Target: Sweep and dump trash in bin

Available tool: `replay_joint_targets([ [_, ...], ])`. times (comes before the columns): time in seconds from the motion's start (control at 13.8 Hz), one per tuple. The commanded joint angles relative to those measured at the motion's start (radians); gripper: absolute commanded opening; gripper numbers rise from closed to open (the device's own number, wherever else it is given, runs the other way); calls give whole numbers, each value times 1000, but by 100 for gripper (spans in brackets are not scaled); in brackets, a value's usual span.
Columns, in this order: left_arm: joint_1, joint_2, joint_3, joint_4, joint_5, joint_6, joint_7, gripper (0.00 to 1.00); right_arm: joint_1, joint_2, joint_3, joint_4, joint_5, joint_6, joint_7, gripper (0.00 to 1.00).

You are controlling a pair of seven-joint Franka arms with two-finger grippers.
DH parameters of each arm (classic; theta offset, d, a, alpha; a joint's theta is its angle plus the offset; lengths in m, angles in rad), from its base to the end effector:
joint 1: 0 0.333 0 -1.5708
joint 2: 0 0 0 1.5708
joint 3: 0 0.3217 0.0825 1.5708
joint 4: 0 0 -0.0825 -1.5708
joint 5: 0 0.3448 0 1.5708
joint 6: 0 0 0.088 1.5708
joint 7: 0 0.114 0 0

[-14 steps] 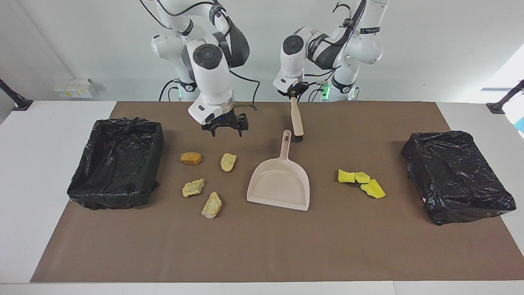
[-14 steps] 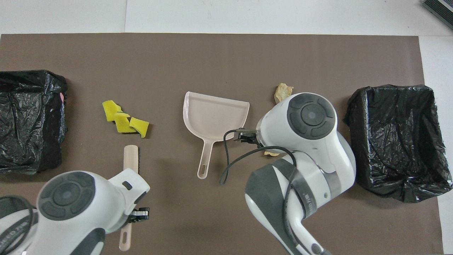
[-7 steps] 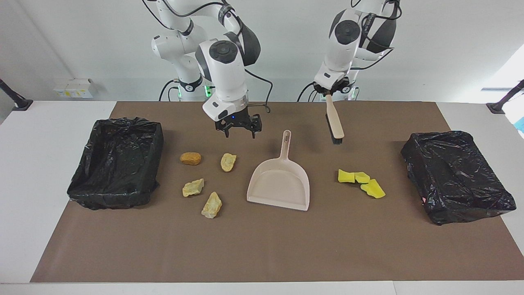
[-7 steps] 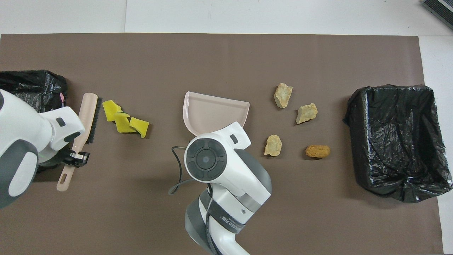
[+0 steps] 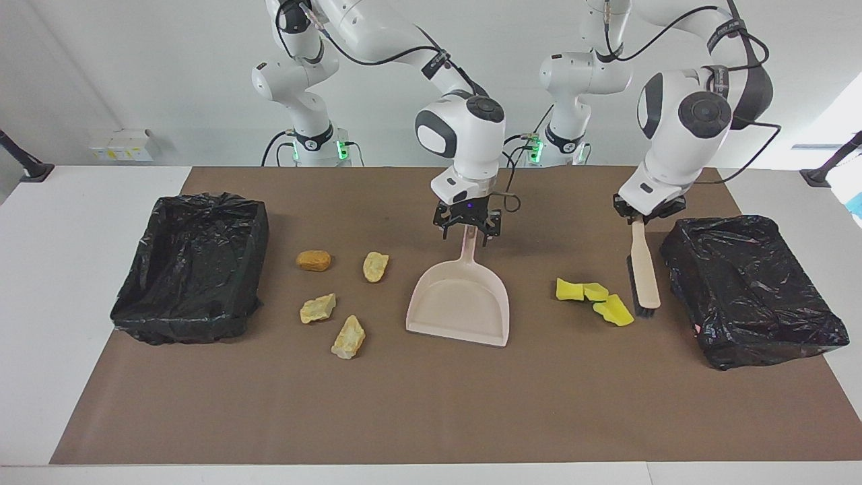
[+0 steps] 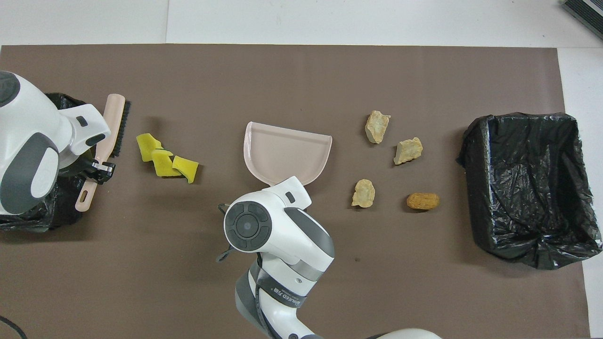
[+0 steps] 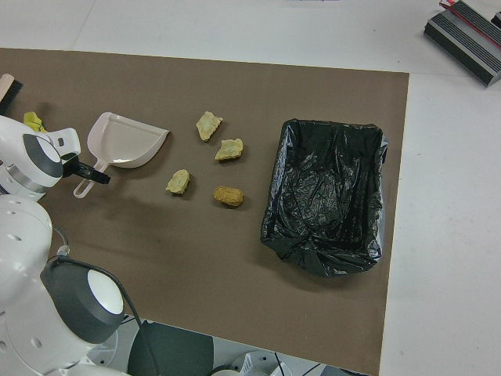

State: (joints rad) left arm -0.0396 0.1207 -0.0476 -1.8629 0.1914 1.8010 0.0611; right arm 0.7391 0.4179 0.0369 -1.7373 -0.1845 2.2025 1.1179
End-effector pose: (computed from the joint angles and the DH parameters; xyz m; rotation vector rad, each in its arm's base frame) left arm 0.5356 -0.0286 0.4531 -2.9353 0.3084 0.2662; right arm 0.4584 0.4362 0.3630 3.0711 -0.3701 0.2151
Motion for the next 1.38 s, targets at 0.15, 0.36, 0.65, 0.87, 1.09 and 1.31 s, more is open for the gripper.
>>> replay_joint_targets([
  [0.15, 7, -12, -12, -1, 16, 6, 9, 0, -4, -5, 0, 13, -29, -18, 11, 38],
  [0.36, 6, -12, -12, -7, 16, 11, 9, 0, -9, -24, 11, 18, 11, -47, 5, 0],
  [0.65, 9, -9, -12, -19, 14, 31, 2, 0, -43, -71, 12, 15, 65, -114, -198, 0],
  [0.87, 52, 16, -12, -18, 2, 75, -21, 0, -111, -122, 12, 10, 65, -203, -537, 0],
  [1.09, 67, 37, -12, -50, -27, 96, -65, 0, -207, -151, 12, 8, 65, -274, -968, 0],
  [1.31, 55, 8, -14, -168, -134, 164, -190, 0, -268, -154, 12, 8, 65, -294, -1231, 0],
])
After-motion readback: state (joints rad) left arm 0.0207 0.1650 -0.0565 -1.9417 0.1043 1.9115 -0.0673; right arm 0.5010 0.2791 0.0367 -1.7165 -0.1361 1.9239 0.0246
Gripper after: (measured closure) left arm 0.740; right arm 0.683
